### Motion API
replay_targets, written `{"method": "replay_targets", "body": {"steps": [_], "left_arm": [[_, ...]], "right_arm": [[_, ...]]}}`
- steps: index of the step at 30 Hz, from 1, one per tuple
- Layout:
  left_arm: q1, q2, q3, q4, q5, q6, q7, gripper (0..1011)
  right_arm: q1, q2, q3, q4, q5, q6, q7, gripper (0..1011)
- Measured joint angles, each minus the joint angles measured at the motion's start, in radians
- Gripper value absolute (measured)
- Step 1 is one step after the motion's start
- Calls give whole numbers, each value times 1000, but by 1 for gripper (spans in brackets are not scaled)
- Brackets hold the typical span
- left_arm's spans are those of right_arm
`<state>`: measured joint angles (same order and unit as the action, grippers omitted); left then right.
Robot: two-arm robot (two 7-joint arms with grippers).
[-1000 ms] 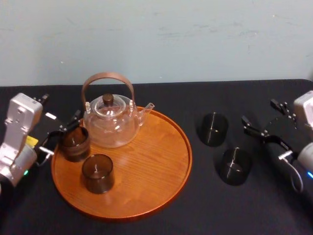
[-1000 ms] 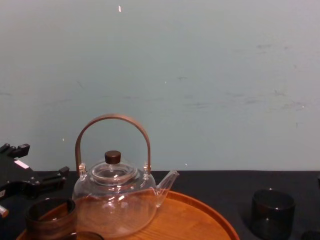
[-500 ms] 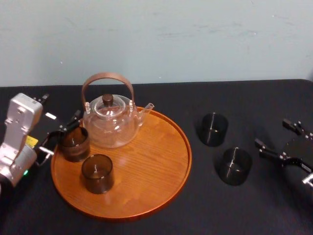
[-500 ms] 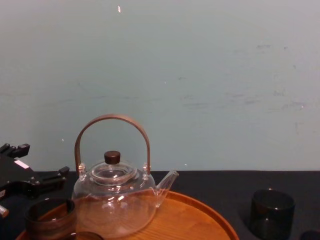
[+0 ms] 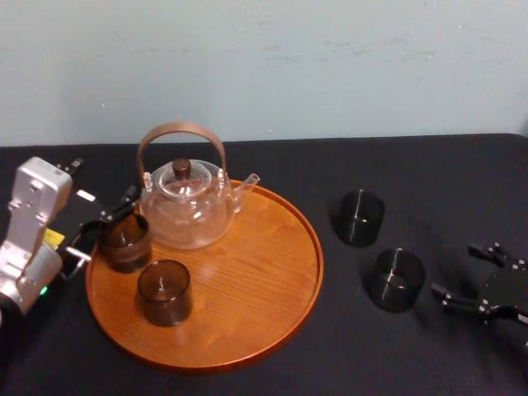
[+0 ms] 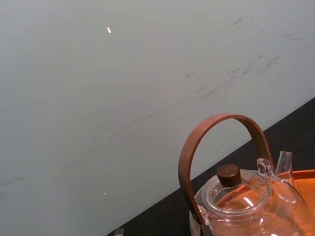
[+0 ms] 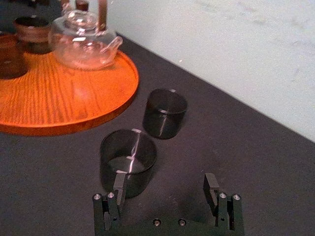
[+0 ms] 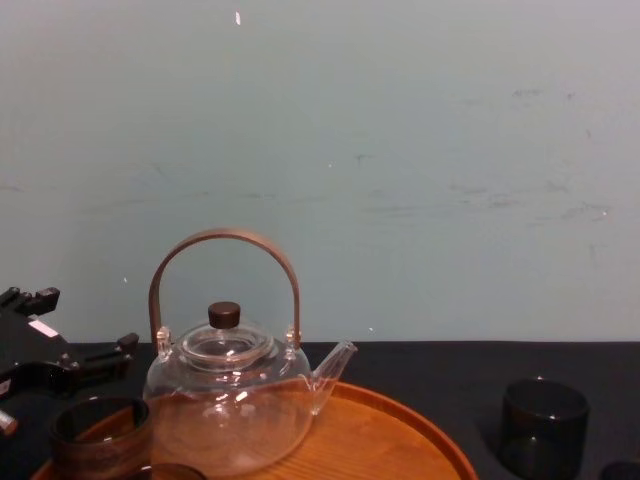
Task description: Pick up the glass from the table and place it on the tray.
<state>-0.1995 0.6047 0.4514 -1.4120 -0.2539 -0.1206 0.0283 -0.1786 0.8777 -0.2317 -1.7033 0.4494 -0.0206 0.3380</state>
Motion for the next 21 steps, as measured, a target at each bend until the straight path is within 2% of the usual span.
{"method": "replay_targets", "body": {"steps": [8, 21], "left_arm": [[0, 0, 0, 0, 0, 0, 0, 1002], [0, 0, 0, 0, 0, 0, 0, 1001]], "right_arm": [[13, 1, -11, 9, -23, 26, 48, 1002], [64, -46, -36, 42, -73, 49, 97, 1002]]}}
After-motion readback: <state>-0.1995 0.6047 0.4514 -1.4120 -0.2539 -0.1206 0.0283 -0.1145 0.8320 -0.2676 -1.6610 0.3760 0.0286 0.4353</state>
